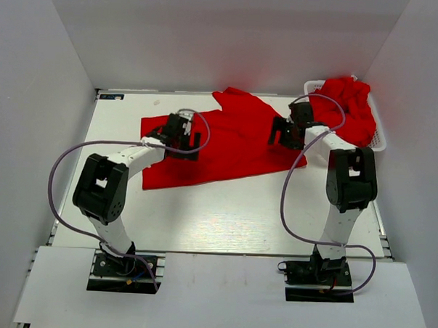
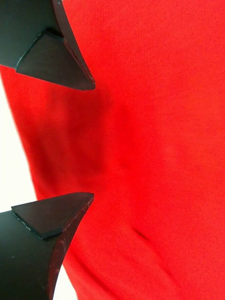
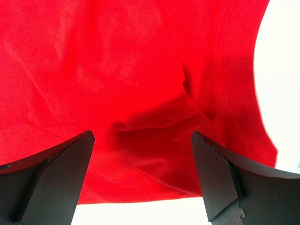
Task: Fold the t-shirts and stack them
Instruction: Fold the flattened tshirt in 1/3 of the way
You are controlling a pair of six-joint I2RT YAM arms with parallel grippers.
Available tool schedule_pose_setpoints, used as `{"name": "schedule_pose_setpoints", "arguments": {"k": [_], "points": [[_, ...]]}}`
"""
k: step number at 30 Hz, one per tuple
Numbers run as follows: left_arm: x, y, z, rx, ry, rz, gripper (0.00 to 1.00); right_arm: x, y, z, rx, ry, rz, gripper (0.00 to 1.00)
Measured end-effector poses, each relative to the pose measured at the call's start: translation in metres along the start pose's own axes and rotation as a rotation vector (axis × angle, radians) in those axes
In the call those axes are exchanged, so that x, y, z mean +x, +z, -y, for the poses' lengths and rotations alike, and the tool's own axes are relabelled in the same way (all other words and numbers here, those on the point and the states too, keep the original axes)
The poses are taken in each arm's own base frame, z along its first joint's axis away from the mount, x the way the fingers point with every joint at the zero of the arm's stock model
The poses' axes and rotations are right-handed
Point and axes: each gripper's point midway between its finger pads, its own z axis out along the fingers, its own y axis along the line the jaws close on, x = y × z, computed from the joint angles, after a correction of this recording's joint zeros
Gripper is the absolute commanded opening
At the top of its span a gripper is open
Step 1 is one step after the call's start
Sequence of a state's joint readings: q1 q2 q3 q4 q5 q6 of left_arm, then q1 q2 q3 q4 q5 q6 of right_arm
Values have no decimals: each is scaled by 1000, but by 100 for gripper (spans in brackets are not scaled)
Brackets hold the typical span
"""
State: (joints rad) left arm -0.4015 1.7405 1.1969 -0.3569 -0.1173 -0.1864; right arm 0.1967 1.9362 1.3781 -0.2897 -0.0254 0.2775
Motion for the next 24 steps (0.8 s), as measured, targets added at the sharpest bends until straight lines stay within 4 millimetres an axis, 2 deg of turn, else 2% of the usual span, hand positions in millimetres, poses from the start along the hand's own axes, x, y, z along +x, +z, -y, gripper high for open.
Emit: {"name": "schedule_pose_setpoints", "arguments": {"k": [2,5,7,13,18,21,24], "points": [[40,5,-2,1,-30,-92,100,8,4,2,7,14,-27,90],[83,6,-6,-14,-67,-193,100,18,11,4,12,40,-62,90],[89,6,-7,-22,-95,-190,100,27,18,7,17,66,-95,90],[92,0,-11,-12,-202,-124,100,19,21,11,-11,156,-94,90],[117,-23,-17,-23,-267,-139,100,23,15,16,-34,231,-77,90],[135,-40,-16,-12,-301,-170,100,44,-1,17,-30,269,-79,90],[152,-54,-16,-4,-330,-208,100,79,-25,21,-18,312,-97,90]]}}
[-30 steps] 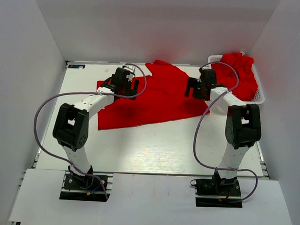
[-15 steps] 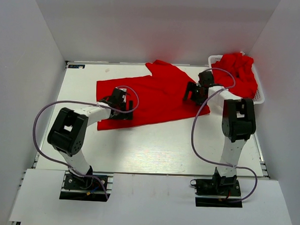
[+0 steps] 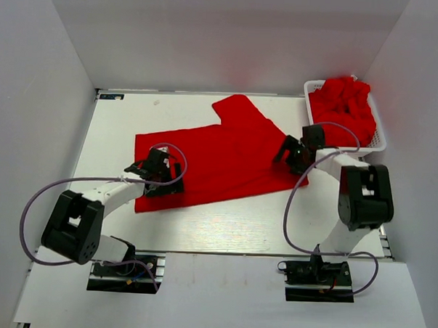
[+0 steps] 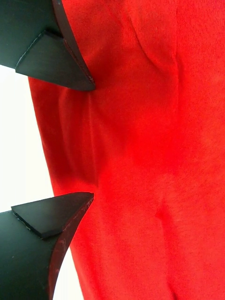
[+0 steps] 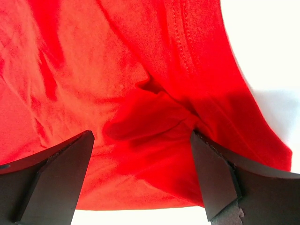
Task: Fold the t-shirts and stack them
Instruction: Fold the flattened tshirt in 1/3 of the way
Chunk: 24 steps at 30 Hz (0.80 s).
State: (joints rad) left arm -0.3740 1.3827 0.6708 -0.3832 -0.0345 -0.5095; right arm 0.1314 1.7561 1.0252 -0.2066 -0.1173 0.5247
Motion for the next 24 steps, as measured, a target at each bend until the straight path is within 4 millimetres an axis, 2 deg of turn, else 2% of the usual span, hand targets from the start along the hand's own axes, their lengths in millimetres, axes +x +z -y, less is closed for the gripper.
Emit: {"name": "schedule_pose_setpoints", "arguments": {"k": [7,10,11,13,15,17,19,22,24], "points": [[29,-17,-10,-32,-38,-107,100,69,-46,30,30,101,0,90],[41,-28,-15,-62,-38,-171,100,92,-64,48,99,110,-25,90],[40,-33,-16,-72,-37,-185,100,95,-67,52,120,106,-37,90],[27,-43,-11,-80,-35,-176,100,97,-73,55,150,87,-61,90],[-3,-56,1,-63,-36,-115,100,82,-77,46,142,55,-52,90],[-44,-70,17,-47,-39,-25,100,55,-78,28,109,12,-15,90],[-90,-79,29,-48,-47,69,100,19,-78,4,67,-42,49,90],[-144,-71,31,-99,-71,137,100,-36,-79,-35,12,-125,140,90],[-165,-57,25,-141,-75,138,100,-74,-76,-60,-4,-181,208,90]]}}
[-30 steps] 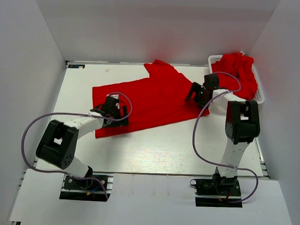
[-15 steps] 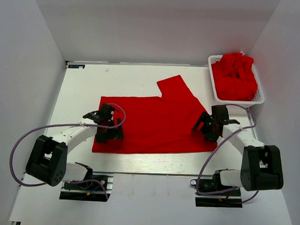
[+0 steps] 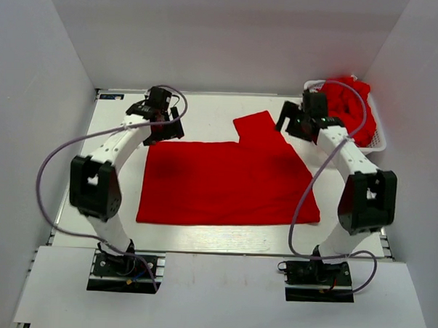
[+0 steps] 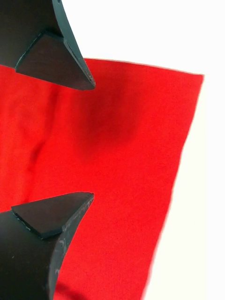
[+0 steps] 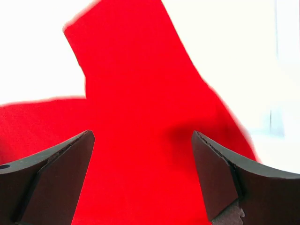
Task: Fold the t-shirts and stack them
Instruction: Fold the flattened tshirt in 1/3 of the way, then grap the side of the flattened tshirt furthest away from the robot with both arms
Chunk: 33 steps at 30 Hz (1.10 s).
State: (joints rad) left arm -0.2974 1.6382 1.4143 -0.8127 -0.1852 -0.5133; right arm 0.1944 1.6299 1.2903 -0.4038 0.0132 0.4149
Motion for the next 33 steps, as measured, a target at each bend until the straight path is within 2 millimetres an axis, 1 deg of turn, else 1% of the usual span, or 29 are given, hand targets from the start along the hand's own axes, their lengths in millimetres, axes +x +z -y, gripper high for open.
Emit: {"name": "schedule_pose_setpoints", "arguments": {"k": [1,3,6,8,10,12,15,16,19,20,21,25,26,29,31,32,33], "points": [[-13,21,-2,-28,-8,-9,100,-18,7,-9,-7,-29,32,90],[-22,51,-12,-82,-15,-43,100,-46,22,-22,-1,-78,63,90],[-35,94,-30,-148,-32,-86,100,-86,56,-40,14,-140,106,90],[-40,116,-43,-176,-47,-108,100,-108,82,-48,22,-169,132,90],[-44,132,-57,-197,-65,-119,100,-118,107,-51,27,-187,145,90],[-48,140,-69,-210,-77,-122,98,-120,129,-49,30,-201,151,90],[-55,147,-82,-198,-81,-113,96,-113,150,-45,30,-221,148,90],[-59,148,-82,-186,-75,-103,96,-114,155,-44,29,-226,157,90],[-65,154,-77,-140,-45,-75,92,-123,164,-47,19,-237,207,90],[-64,156,-74,-124,-34,-72,92,-127,167,-47,16,-242,225,90],[-61,159,-72,-112,-24,-74,89,-130,170,-48,13,-245,243,90],[-40,167,-70,-85,9,-116,83,-136,181,-49,6,-257,283,90],[-38,169,-70,-81,16,-120,80,-136,183,-49,5,-257,288,90],[-33,172,-69,-68,33,-125,65,-133,193,-45,7,-259,289,90],[-34,174,-69,-61,36,-113,48,-130,199,-43,8,-259,286,90],[-35,175,-68,-58,40,-107,41,-128,202,-42,9,-258,286,90],[-35,175,-69,-55,41,-100,27,-128,205,-41,9,-258,287,90]]}}
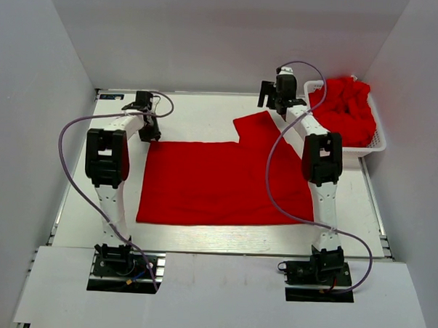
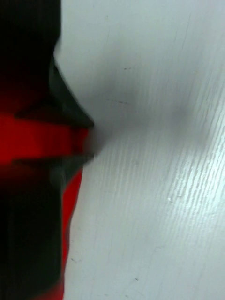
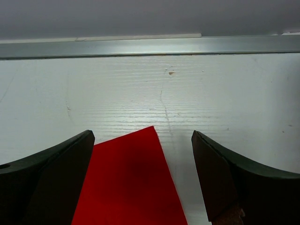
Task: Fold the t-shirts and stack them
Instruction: Grap the side of the flattened tshirt furthest away from the robot with both arms
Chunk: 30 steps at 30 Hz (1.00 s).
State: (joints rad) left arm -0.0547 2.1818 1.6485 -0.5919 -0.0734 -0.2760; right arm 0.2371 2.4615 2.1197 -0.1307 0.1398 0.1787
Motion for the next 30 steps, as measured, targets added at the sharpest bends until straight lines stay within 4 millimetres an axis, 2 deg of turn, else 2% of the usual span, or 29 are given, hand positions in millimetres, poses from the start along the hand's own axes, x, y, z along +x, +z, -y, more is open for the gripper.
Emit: {"name": "schedule_pose_setpoints", "arguments": {"k": [4,9,13,16,18,20,30], "points": [[1,0,1,26,17,20,0,8,10,1,0,1,1,90],[1,0,8,72,35,42,0,22,25,1,-10,1,-8,90],[1,0,12,102,43,61,0,33,38,1,-13,7,-14,86],[2,-1,15,124,47,76,0,43,43,1,-13,16,-27,77],[3,-2,16,135,48,78,0,41,44,0,-18,22,-21,60],[3,-2,17,142,48,81,0,41,45,-1,-23,27,-21,53],[4,-3,20,159,51,79,0,47,43,-4,-38,42,-42,53]]}}
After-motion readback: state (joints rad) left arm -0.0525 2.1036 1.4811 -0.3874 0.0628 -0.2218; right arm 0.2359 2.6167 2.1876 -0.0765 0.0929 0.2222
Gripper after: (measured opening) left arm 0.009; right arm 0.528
